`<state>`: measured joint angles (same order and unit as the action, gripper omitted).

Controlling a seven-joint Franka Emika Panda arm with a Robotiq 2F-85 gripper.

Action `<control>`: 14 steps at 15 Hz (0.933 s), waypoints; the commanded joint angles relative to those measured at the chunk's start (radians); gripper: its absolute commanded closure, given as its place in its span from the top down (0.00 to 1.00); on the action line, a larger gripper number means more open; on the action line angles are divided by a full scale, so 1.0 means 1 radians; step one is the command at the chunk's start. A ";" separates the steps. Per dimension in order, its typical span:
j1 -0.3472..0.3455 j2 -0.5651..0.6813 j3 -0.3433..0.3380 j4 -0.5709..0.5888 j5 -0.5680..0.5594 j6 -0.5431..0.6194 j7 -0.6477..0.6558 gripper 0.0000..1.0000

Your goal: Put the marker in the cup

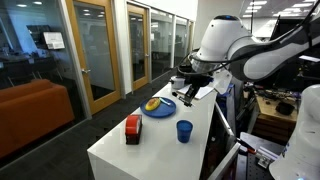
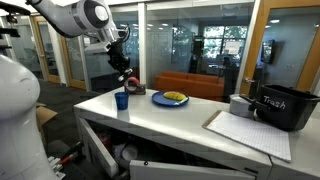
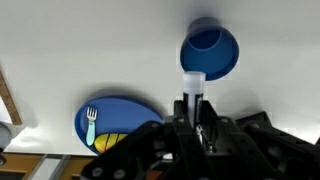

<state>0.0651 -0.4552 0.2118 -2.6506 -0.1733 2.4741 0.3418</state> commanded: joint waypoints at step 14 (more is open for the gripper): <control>0.096 0.127 -0.188 0.296 0.132 -0.433 -0.744 0.05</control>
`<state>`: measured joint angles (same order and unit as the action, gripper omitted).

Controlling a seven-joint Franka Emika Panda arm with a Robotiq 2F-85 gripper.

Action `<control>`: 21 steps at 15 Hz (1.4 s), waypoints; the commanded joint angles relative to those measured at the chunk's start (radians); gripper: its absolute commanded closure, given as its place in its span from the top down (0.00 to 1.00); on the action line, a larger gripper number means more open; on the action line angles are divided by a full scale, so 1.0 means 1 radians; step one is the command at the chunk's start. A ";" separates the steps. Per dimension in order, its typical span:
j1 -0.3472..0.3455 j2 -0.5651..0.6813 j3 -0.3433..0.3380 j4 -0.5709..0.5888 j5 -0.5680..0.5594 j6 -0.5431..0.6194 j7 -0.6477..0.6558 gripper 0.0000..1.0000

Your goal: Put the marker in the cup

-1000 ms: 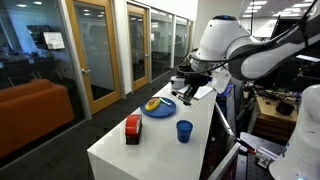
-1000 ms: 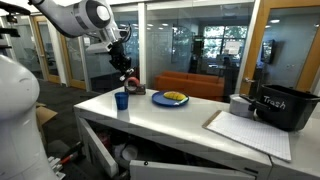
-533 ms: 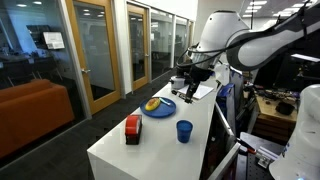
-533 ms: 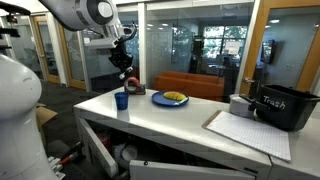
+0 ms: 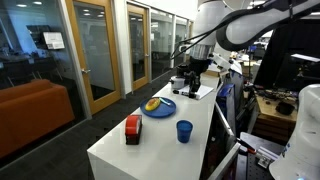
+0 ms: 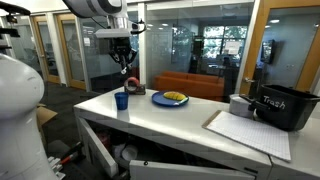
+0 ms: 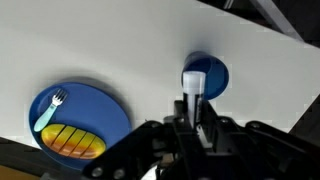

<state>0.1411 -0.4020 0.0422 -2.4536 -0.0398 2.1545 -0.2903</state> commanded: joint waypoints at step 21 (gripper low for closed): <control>0.016 0.160 -0.050 0.227 0.149 -0.233 -0.676 0.05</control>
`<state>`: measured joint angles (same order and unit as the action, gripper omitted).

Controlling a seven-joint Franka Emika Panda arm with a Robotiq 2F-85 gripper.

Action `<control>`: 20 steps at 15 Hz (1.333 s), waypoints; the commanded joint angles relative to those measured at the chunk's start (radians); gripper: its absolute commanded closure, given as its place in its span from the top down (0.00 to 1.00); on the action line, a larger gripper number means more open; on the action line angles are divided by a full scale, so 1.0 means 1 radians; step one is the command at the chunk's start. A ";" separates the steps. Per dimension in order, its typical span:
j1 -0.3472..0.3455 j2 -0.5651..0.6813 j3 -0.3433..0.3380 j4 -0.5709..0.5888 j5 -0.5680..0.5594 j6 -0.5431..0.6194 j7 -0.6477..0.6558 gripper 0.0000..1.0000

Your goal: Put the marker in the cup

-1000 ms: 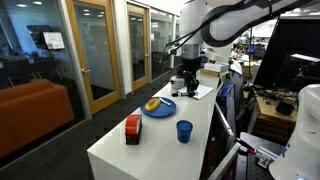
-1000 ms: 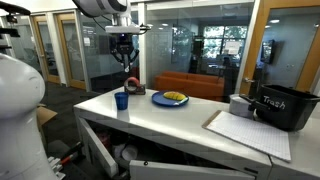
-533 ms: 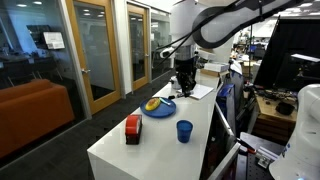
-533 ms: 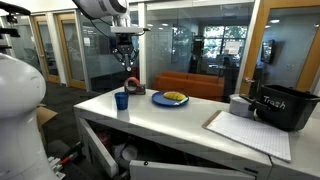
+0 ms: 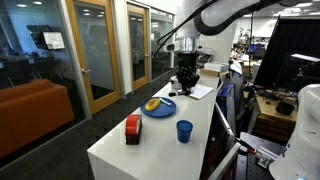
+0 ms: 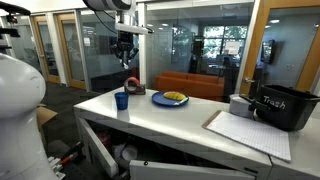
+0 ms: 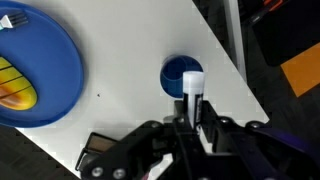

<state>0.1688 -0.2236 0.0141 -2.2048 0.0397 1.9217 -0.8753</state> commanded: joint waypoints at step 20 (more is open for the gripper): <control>-0.063 -0.015 -0.073 -0.149 0.146 0.006 -0.268 0.05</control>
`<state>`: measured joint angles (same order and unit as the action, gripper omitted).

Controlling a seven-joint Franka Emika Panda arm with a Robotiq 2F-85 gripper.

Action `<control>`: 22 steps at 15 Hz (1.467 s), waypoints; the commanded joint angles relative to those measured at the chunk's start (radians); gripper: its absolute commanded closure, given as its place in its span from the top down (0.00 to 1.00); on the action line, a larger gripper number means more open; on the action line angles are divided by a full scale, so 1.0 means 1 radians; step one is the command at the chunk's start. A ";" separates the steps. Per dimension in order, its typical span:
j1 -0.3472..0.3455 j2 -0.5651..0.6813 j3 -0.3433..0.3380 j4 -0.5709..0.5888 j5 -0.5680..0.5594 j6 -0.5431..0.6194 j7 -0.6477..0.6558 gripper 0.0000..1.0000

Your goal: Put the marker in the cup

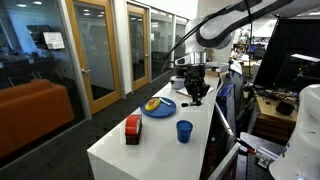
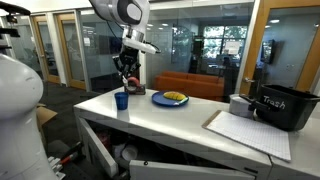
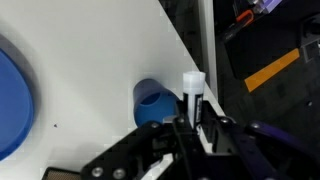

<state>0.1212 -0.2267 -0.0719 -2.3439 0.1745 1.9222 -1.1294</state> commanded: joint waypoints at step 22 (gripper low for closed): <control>-0.005 -0.006 0.005 -0.022 0.073 0.017 -0.072 0.05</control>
<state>0.1230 -0.2269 -0.0682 -2.3519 0.1865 1.9226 -1.1427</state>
